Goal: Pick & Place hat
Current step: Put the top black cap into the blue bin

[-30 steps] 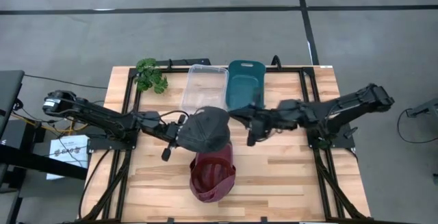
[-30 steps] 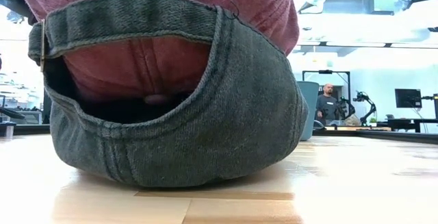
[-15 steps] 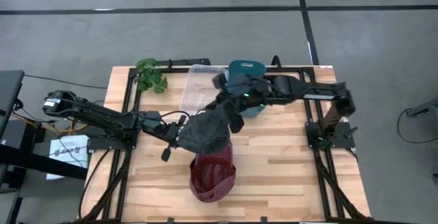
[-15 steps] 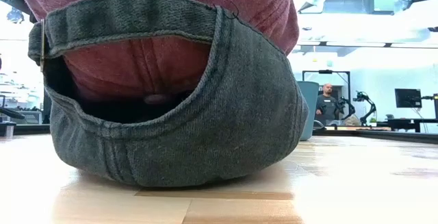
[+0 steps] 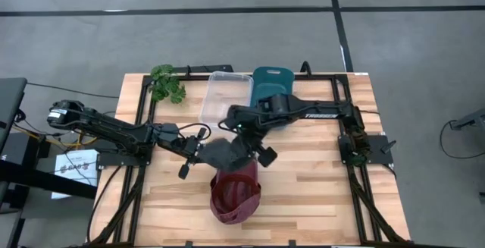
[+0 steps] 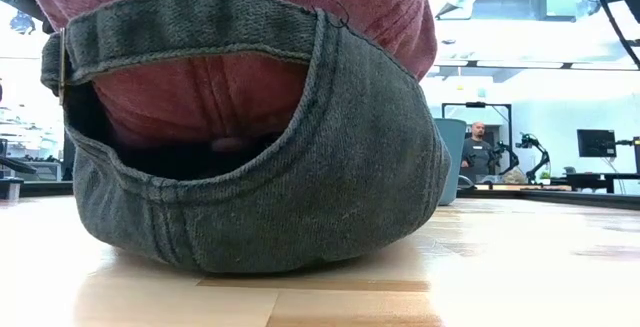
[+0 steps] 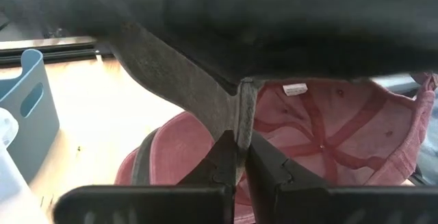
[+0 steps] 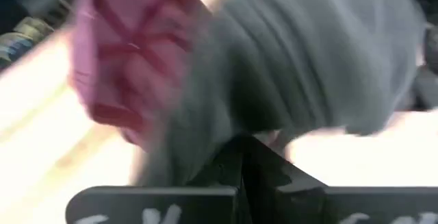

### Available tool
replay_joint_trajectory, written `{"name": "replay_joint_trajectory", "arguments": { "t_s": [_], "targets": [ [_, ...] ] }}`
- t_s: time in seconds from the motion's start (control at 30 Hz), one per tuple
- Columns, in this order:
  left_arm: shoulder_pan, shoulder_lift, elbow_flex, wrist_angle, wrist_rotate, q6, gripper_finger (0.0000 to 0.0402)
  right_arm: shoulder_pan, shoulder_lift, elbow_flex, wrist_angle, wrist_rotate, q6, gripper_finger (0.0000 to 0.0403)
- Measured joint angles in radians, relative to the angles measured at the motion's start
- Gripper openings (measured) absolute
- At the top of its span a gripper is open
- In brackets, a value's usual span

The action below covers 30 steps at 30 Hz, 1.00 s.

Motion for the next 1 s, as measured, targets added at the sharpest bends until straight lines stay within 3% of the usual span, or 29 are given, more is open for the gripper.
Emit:
{"name": "replay_joint_trajectory", "arguments": {
  "t_s": [0.17, 0.33, 0.63, 0.83, 1.0],
  "targets": [
    [0.000, 0.000, 0.000, 0.000, 0.001, 0.003, 0.0014, 0.021, -0.033, 0.000, -0.030, -0.133, 0.038, 0.0000],
    [0.000, 0.000, 0.000, 0.005, 0.001, 0.003, 0.0015, 0.048, -0.089, 0.000, 0.050, -0.086, 0.037, 0.0000],
    [0.000, 0.000, 0.000, 0.005, -0.001, 0.000, 0.0015, 0.040, -0.128, 0.000, 0.315, 0.275, -0.035, 0.0000],
    [0.000, 0.000, 0.000, 0.006, -0.001, 0.002, 0.0015, -0.019, -0.113, -0.002, 0.468, 0.423, -0.046, 0.0000],
    [0.000, 0.000, 0.000, 0.006, 0.000, 0.003, 0.0015, -0.064, -0.101, -0.011, 0.622, 0.626, -0.041, 0.0000]
  ]
}}
